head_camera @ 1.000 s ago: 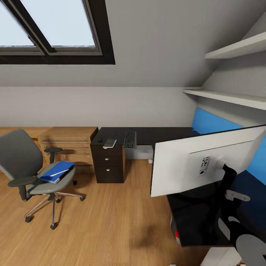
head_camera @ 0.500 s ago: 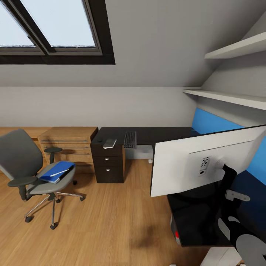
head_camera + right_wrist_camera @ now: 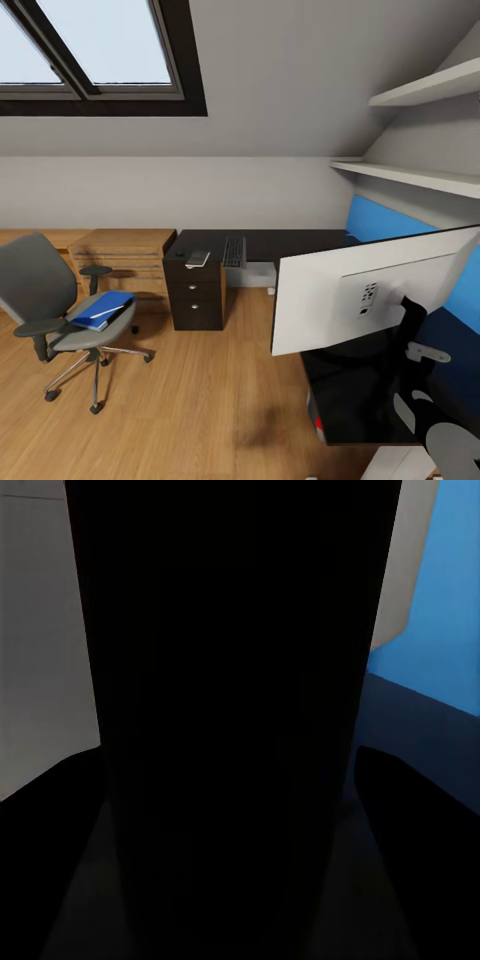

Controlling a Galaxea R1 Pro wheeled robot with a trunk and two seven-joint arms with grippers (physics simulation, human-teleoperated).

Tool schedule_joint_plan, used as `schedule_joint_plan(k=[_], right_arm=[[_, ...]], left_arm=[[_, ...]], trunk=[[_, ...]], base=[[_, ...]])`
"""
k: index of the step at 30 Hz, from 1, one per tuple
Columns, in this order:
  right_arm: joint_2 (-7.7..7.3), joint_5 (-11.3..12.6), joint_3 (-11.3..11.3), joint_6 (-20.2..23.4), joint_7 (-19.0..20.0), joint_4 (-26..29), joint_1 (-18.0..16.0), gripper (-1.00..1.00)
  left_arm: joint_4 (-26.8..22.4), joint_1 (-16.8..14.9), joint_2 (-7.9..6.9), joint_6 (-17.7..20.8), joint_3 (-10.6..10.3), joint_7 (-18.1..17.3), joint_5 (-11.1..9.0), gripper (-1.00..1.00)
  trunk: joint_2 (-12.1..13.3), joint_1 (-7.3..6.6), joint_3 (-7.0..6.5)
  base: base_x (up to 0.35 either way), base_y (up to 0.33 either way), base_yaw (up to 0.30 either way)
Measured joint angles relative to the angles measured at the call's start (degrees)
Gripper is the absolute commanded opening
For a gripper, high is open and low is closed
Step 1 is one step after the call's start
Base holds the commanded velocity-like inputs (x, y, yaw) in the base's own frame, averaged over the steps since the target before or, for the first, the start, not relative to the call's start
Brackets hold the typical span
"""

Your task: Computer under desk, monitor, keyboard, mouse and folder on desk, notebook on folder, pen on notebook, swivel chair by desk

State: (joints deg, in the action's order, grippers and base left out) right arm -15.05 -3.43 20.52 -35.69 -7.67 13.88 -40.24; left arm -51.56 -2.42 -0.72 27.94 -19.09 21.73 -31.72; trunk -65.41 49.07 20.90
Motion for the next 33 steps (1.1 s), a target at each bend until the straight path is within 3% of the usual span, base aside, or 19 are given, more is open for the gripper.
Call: schedule_joint_plan(k=[33], right_arm=[[0.16, -0.4, 0.2, 0.1, 0.1, 0.1, 0.0, -1.0]], left_arm=[[0.0, 0.0, 0.0, 0.0, 0.1, 0.0, -0.1, 1.0]], trunk=[[0.0, -0.01, 0.0]], base=[[0.0, -0.063, 0.0]])
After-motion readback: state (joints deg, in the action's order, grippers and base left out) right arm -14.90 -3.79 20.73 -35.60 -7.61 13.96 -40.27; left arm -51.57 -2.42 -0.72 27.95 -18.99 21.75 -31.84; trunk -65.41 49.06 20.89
